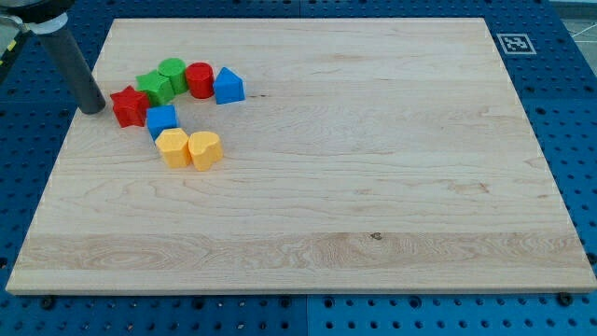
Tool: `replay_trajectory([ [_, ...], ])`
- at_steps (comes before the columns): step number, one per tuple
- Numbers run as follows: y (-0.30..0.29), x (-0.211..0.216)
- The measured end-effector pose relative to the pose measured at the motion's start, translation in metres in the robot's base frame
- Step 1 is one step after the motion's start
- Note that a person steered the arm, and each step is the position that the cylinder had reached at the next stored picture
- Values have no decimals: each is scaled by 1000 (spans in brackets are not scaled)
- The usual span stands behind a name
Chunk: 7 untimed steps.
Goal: Push the red star along with the blue cube towards the center
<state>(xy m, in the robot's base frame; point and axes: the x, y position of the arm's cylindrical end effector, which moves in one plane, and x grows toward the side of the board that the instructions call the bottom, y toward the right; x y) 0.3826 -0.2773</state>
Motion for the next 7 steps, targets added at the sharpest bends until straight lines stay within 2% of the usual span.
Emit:
replay_trajectory([
  [1,1,0],
  [7,143,13],
])
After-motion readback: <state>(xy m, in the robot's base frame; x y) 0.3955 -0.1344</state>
